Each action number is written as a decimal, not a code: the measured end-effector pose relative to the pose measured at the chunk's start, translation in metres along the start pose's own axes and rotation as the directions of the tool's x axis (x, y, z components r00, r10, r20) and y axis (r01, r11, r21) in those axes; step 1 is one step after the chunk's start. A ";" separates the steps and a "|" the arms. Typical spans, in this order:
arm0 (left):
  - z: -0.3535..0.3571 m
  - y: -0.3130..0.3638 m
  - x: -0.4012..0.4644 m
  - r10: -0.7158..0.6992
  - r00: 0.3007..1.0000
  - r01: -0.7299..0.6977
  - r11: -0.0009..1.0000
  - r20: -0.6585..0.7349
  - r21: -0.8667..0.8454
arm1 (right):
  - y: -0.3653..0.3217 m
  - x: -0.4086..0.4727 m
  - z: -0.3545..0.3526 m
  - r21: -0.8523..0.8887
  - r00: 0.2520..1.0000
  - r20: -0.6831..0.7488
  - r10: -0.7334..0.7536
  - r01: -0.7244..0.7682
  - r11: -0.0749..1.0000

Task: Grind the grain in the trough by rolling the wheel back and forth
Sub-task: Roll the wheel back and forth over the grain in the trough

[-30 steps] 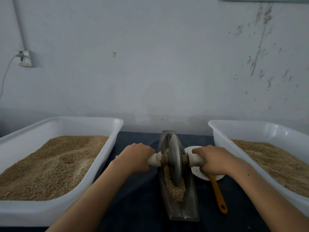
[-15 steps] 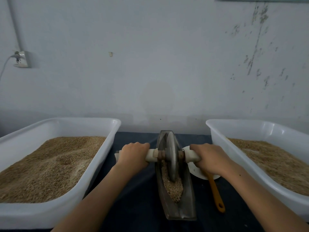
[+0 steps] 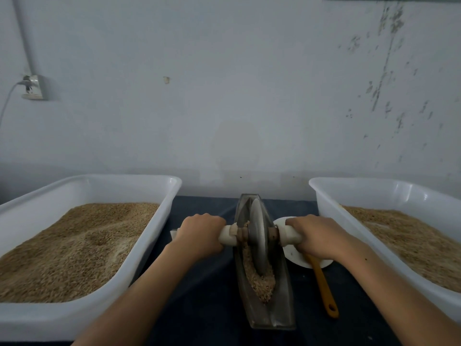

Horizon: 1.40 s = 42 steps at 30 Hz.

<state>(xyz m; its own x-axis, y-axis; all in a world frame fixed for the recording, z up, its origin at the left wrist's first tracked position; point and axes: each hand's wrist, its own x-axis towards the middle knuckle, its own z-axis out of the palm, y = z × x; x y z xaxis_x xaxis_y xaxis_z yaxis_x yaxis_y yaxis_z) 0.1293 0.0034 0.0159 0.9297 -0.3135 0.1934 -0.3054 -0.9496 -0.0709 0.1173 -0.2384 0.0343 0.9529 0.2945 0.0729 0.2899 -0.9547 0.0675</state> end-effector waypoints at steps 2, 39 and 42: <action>0.005 -0.001 0.001 -0.020 0.998 0.019 1.000 -0.054 -0.019 | -0.002 0.001 0.006 -0.055 0.985 -0.168 -0.034 0.025 0.998; -0.003 -0.005 0.000 0.045 0.995 -0.041 0.998 0.085 -0.051 | 0.008 0.001 0.002 0.041 0.998 -0.018 -0.065 0.065 0.997; -0.003 -0.006 0.000 0.059 0.993 -0.054 0.997 0.105 -0.058 | 0.010 0.002 0.001 0.048 0.998 0.011 -0.067 0.066 0.997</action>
<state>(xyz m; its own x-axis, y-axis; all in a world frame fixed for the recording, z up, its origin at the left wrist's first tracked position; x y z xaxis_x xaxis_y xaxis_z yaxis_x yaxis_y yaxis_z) 0.1307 0.0086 0.0192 0.9263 -0.3669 0.0855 -0.3661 -0.9302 -0.0247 0.1219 -0.2470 0.0342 0.9323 0.3572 0.0572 0.3564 -0.9340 0.0239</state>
